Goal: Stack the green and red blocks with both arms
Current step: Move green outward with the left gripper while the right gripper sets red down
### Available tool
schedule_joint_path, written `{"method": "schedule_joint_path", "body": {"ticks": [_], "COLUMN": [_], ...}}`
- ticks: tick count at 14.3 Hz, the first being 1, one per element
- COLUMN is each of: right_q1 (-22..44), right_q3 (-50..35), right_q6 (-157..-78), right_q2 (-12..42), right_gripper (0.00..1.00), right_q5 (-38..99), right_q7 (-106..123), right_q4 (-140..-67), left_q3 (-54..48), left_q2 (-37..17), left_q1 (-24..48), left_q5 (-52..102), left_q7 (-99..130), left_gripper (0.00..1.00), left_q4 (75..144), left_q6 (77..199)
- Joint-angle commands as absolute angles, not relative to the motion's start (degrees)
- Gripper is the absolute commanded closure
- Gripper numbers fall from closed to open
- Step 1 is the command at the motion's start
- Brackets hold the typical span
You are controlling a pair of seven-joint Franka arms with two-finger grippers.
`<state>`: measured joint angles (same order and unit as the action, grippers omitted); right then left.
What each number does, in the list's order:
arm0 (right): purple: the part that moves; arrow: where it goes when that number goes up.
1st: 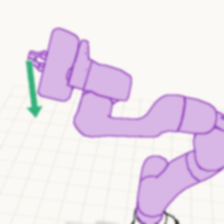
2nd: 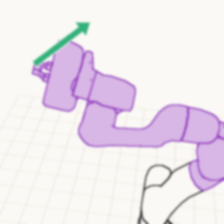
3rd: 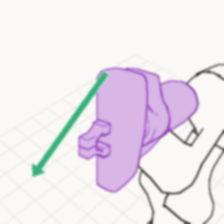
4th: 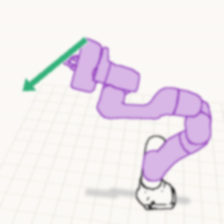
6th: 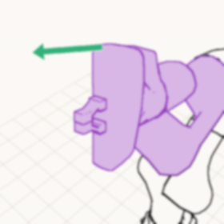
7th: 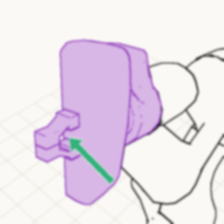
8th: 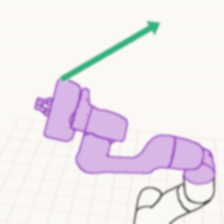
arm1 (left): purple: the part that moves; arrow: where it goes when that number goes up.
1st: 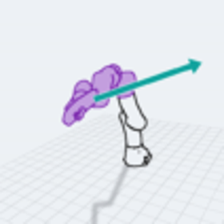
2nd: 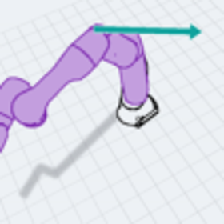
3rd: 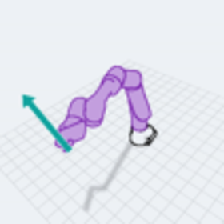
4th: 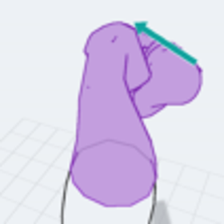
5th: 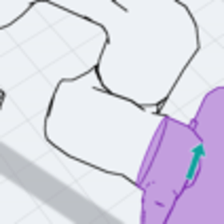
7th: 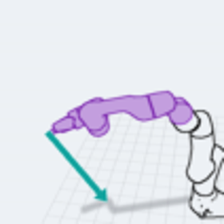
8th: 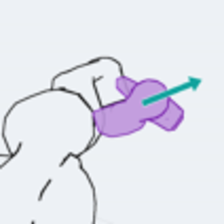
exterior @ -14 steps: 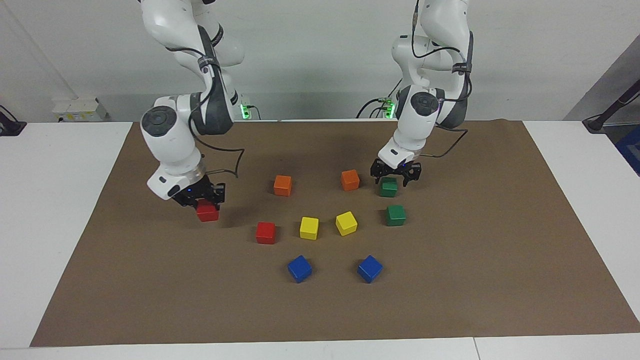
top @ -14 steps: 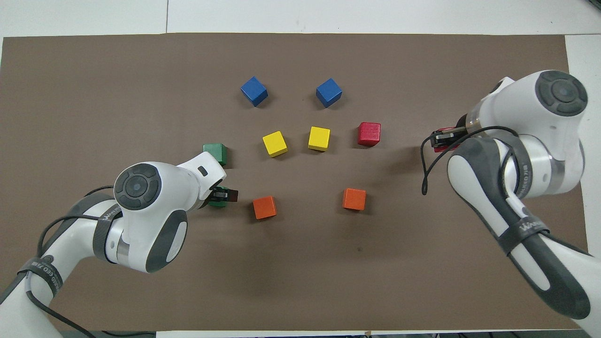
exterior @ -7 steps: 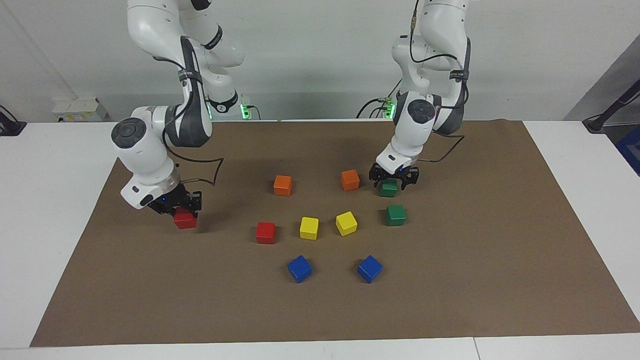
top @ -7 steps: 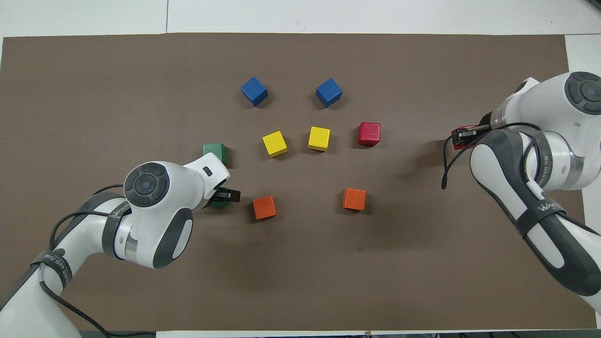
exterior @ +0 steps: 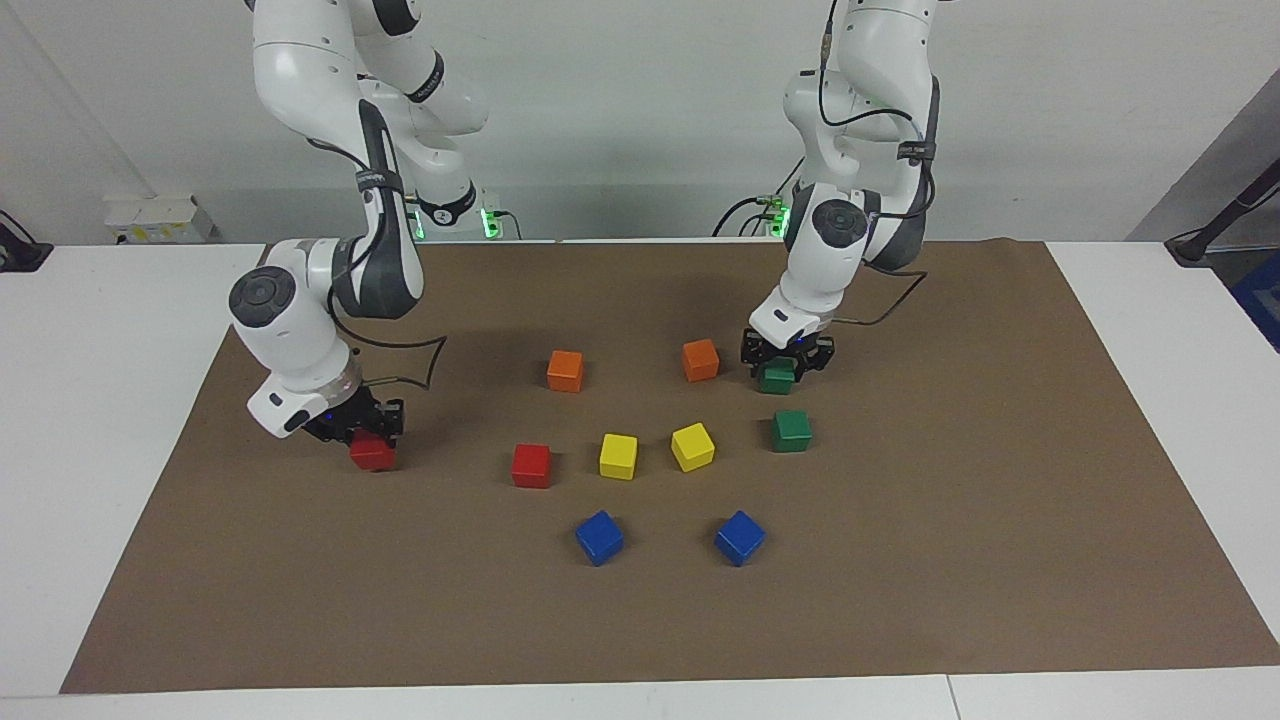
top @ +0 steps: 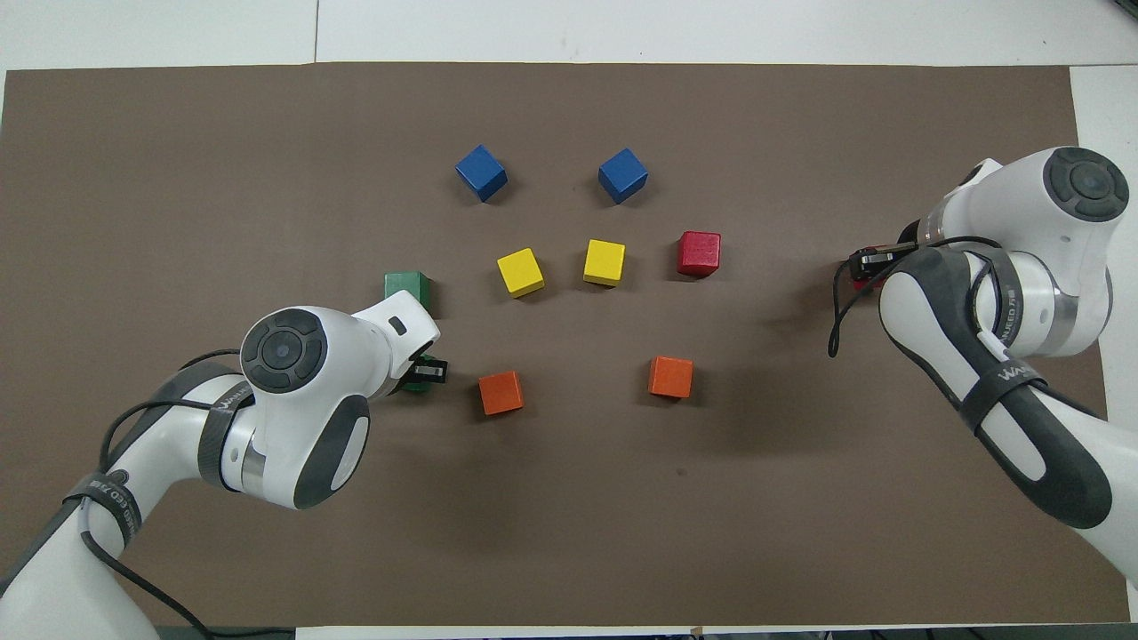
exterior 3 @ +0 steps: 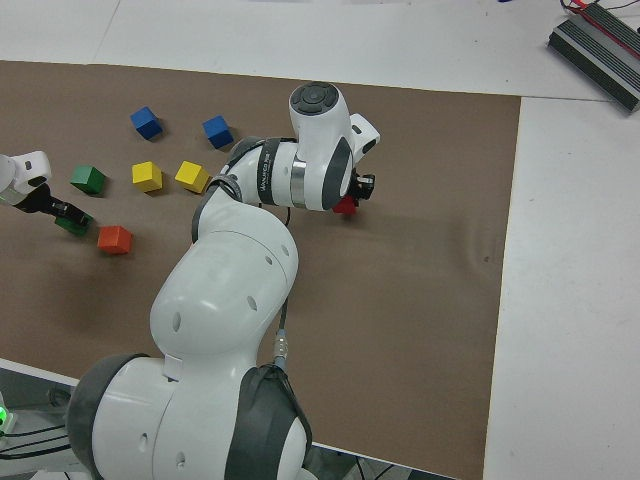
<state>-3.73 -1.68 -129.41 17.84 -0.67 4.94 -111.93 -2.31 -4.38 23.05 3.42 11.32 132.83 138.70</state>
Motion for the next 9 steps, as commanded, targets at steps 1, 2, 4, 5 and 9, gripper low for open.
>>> {"method": "schedule_joint_path", "body": {"ticks": [1,2,4,5,9], "right_q1": [-5.0,-5.0,-5.0,-5.0,-5.0], "right_q3": [-2.5,-2.4,-2.4,-2.4,-2.4], "right_q6": [-131.0,-131.0,-131.0,-131.0,-131.0], "right_q2": [18.3,18.6,19.0,19.1,19.1], "right_gripper": [1.0,1.0,1.0,1.0,0.04], "right_q5": [-1.1,-1.1,-1.1,-1.1,-1.1], "right_q7": [6.1,6.0,5.6,5.5,5.4], "right_q4": [-112.8,-112.8,-112.8,-112.8,-112.8], "left_q3": [-1.3,-1.3,-1.3,-1.3,-1.3], "left_q2": [-5.0,-5.0,-5.0,-4.9,-2.7], "left_q1": [24.3,24.3,24.2,24.1,19.7], "left_q5": [2.5,2.5,2.5,2.5,2.6], "left_q7": [11.6,11.5,11.5,11.7,11.4], "left_gripper": [1.0,1.0,1.0,1.0,1.0], "left_q4": [132.5,132.5,132.3,131.9,120.8], "left_q6": [139.0,138.9,138.5,138.2,121.6]}}
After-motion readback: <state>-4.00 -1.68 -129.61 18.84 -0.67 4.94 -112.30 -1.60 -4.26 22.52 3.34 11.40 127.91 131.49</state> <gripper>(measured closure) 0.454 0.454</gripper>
